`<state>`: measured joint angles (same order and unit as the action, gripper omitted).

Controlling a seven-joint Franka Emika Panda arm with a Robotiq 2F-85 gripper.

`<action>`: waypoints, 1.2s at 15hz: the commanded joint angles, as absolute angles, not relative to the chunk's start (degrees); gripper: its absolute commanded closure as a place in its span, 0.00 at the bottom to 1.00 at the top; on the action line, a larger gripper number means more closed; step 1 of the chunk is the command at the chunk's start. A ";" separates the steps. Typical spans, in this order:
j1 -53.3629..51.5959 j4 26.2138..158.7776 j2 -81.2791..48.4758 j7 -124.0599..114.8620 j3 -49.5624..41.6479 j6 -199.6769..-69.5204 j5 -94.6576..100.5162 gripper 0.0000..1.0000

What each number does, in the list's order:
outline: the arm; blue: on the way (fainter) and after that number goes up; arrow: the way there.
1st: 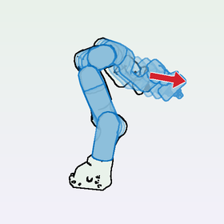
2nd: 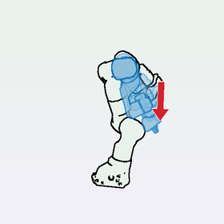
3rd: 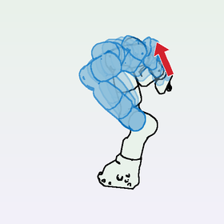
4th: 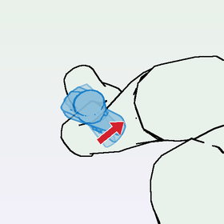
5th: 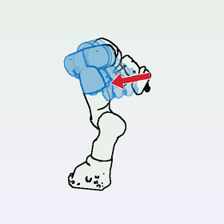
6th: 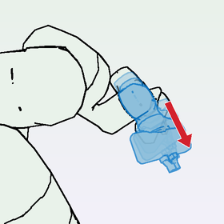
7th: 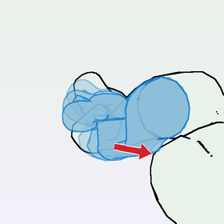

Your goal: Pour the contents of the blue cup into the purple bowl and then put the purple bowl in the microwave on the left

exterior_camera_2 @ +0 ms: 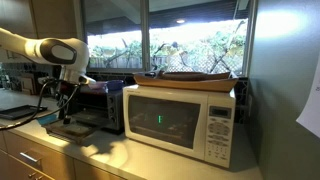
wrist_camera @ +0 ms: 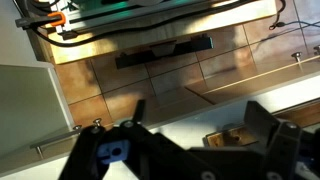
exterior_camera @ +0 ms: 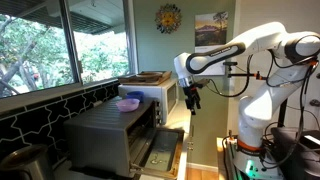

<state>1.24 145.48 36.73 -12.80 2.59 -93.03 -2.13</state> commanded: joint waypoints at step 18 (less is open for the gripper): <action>3.67 117.46 23.92 -36.24 10.33 -107.46 -6.50 0.00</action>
<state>2.12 122.04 29.44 -30.72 7.86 -104.81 -7.92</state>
